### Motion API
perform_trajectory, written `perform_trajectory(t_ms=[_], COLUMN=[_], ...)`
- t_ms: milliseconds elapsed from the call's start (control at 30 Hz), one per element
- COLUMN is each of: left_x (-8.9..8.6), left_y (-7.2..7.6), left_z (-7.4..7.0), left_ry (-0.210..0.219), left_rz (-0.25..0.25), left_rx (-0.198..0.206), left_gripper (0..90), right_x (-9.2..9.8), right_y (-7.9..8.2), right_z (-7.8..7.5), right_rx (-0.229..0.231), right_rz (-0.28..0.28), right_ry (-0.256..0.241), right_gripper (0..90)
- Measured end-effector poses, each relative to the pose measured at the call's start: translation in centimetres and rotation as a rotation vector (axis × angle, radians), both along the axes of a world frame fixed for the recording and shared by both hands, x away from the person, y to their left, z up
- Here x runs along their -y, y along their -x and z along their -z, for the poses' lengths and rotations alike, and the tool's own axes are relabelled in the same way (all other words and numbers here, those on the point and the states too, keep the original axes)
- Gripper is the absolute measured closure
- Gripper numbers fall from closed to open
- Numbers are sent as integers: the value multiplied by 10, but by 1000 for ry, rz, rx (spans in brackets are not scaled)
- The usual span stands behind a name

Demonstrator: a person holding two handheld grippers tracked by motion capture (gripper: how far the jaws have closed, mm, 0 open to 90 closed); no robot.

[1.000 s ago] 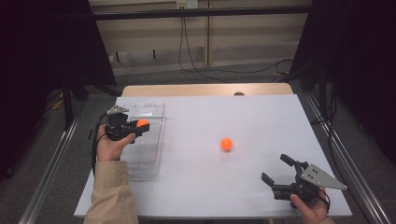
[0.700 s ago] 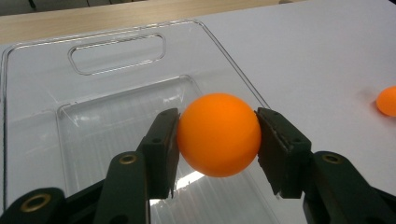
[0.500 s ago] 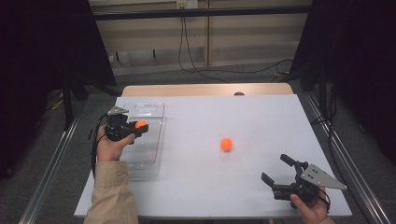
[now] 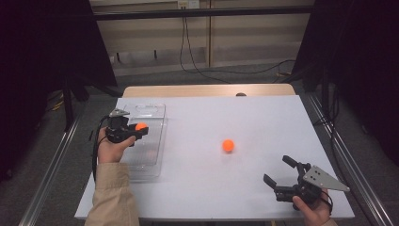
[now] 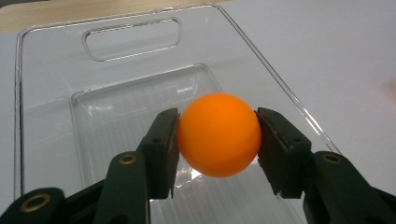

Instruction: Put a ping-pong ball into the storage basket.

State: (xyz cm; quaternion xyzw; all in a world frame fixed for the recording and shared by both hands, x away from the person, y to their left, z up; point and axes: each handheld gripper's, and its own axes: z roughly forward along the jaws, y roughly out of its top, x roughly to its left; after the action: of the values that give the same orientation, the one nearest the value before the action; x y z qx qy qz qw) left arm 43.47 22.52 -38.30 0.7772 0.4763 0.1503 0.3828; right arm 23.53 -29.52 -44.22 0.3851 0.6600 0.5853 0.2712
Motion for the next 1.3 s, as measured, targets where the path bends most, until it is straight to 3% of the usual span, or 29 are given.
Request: perform_trajectory(t_ms=[767, 1067, 1300], left_x=[0, 0, 8], left_y=[-1, 0, 1], left_z=[1, -1, -5], left_ry=[-28, -26, -28], left_rz=[-11, -27, -8], left_rx=[1, 14, 11], left_gripper=[504, 415, 340], right_x=[0, 0, -1], right_y=[0, 0, 0], right_z=[0, 0, 0], right_rx=[1, 1, 1], right_rz=[-2, -3, -2], right_ry=[2, 2, 2], right_gripper=[27, 27, 27])
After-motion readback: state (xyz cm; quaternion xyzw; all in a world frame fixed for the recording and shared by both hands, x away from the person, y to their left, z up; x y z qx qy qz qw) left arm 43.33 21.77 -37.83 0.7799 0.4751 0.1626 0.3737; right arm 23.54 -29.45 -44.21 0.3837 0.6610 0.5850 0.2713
